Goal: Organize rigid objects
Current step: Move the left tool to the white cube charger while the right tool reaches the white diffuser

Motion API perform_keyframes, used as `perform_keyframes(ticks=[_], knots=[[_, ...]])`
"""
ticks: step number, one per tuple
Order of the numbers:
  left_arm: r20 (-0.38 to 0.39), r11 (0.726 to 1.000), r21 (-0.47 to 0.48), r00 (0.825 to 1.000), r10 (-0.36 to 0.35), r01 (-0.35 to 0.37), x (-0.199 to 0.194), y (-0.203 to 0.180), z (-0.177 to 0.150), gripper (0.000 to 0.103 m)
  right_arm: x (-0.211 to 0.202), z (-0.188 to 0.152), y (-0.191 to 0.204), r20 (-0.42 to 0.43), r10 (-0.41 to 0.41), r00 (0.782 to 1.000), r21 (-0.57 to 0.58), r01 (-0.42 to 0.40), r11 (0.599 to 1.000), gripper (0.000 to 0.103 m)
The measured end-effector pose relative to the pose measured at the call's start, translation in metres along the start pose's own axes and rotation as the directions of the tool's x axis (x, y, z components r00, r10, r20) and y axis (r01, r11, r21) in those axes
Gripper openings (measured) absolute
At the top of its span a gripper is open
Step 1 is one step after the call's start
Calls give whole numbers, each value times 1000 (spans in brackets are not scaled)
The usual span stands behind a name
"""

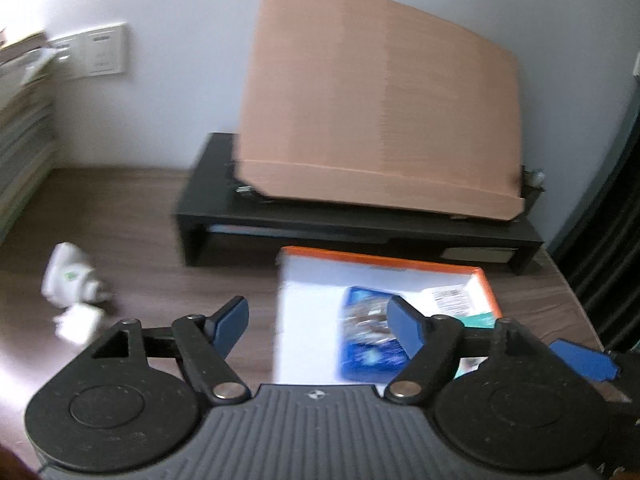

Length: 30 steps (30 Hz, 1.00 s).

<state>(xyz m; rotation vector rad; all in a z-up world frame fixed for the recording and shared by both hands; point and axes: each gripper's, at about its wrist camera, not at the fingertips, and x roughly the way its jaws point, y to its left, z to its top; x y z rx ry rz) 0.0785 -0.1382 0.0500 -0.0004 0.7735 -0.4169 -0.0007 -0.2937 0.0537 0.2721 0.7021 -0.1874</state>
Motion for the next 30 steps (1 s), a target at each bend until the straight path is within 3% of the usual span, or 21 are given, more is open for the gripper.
perform_keyframes(ticks=[10,16,23,30], knots=[[-22,981,-134,990,138,-140,-29,113,-18,90,18,-16,96,-61,86,994,-94,-91,991,90],[-39,971,-165,985,167,-171,-28,169,-30,95,34,-27,140,-91,112,990,-97,-121,988,90],[-29,984,-96,989,145,-148,11,186,-30,98,46,-44,157,-124,84,989,-80,-95,992,90],[-6,992,-3,992,128,-128,62,188,-36,98,51,-53,148,-133,33,991,-42,-39,998,90]])
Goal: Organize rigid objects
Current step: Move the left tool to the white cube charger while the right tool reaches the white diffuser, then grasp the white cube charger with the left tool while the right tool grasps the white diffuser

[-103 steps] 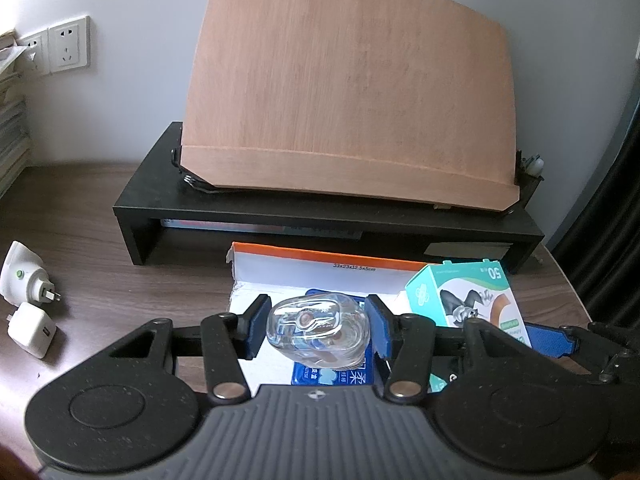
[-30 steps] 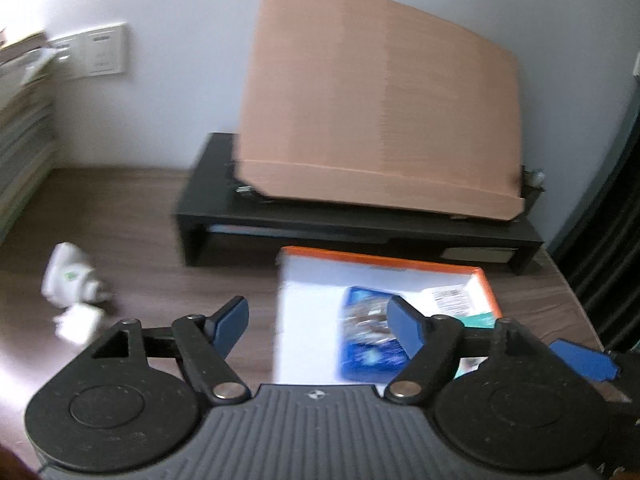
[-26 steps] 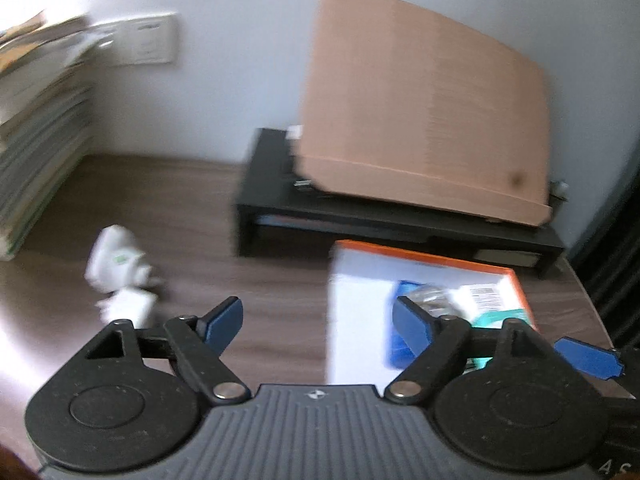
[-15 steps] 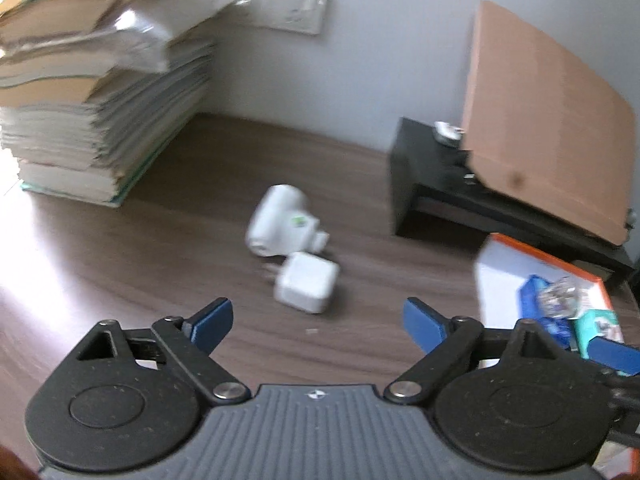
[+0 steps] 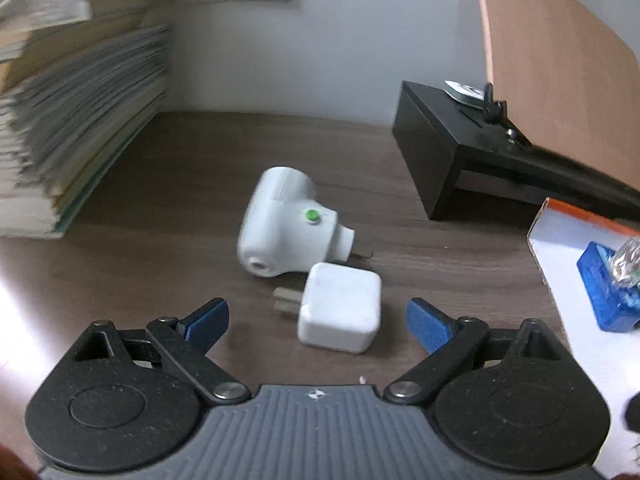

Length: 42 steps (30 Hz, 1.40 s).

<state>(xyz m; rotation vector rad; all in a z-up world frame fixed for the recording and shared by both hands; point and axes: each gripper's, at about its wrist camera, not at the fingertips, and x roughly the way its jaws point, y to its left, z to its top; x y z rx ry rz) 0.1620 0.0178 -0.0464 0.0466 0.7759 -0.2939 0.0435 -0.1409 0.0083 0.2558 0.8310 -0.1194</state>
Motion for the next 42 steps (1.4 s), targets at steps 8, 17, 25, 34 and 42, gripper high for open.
perform_keyframes(ticks=[8,17,25,34,42], knots=[[41,995,95,999,-22,18,8,-5,0,58,7,6,0,14,-4,1000,3,4,1000,90],[38,1000,-14,999,-23,23,-30,31,-9,58,34,30,35,18,95,995,-99,-93,991,90],[33,986,-165,999,32,-27,-88,80,-26,58,88,61,100,-12,273,962,-317,-263,911,95],[26,961,-263,995,98,-88,-121,110,-41,58,156,81,153,-77,266,961,-478,-270,836,96],[36,953,-289,994,105,-90,-126,112,-43,58,184,80,163,-138,254,957,-485,-289,825,79]])
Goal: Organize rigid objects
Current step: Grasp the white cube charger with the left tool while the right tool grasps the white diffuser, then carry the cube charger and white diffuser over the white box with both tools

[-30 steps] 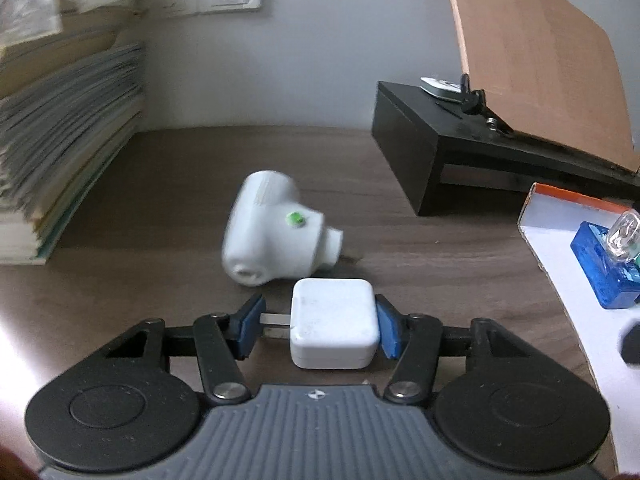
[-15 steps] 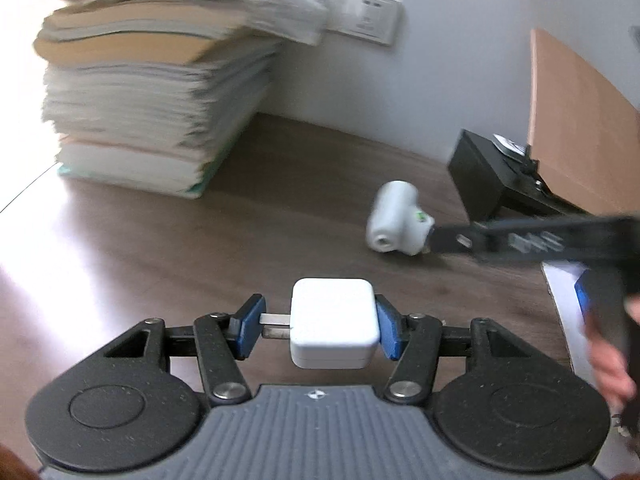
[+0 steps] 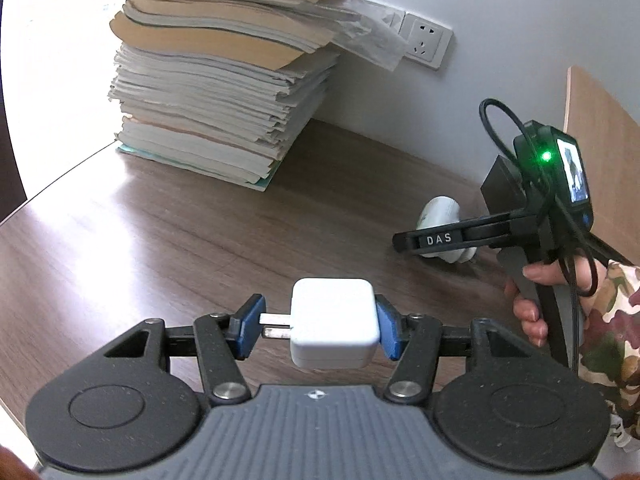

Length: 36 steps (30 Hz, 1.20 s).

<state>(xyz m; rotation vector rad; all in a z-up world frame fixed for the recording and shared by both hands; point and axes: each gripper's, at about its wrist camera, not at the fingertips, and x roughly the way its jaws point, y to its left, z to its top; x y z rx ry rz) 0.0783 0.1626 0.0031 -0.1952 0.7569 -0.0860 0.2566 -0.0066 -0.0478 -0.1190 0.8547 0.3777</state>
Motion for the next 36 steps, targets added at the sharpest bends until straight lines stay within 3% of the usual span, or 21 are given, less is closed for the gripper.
perform_keyframes(ticks=[8,13,20,29,36], knots=[[1,999,25,1000,-30,29,-3,-12,2,58,-58,-27,-13,72,26,997,185,-39,982,79],[0,995,64,997,-79,79,-11,-35,2,58,-122,-57,-9,125,-19,992,241,-12,970,80],[-19,979,128,987,-158,159,-30,-81,-3,58,-211,-108,-7,157,-154,976,299,102,949,80],[-71,935,205,957,-282,291,-56,-158,-28,58,-302,-190,-39,118,-334,935,468,244,849,80],[-97,890,274,931,-351,364,-66,-214,-48,58,-359,-252,-68,71,-458,886,553,347,757,80]])
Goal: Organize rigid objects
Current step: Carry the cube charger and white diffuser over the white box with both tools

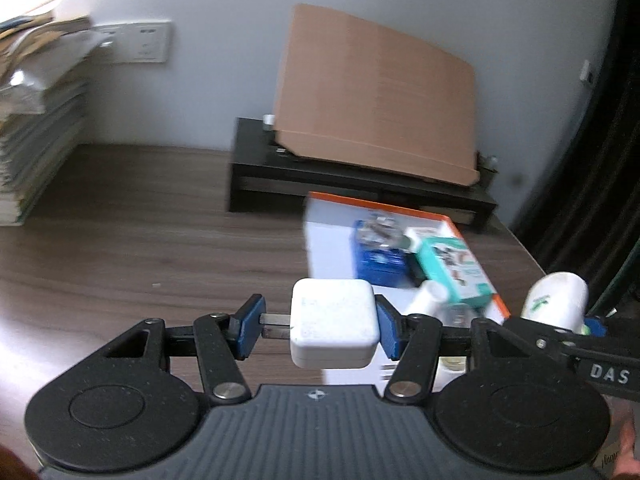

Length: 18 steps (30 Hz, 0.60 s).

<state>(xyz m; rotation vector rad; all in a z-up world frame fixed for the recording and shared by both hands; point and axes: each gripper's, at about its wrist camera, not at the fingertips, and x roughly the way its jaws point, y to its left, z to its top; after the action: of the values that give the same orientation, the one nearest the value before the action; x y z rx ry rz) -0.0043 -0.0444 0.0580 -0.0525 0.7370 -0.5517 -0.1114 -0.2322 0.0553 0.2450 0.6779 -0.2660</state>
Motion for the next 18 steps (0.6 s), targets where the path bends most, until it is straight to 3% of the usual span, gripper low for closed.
perform_keyframes(ticks=[8,18], knots=[[-39,999,39,999,-24,25,25,-33,-8,58,-19,-10,-41,19,-54,998,46,53,998,80],[-29,1000,32,1000,2,-1,26,-42,-7,58,-13,-11,-46,7,-6,1000,7,6,1000,80]])
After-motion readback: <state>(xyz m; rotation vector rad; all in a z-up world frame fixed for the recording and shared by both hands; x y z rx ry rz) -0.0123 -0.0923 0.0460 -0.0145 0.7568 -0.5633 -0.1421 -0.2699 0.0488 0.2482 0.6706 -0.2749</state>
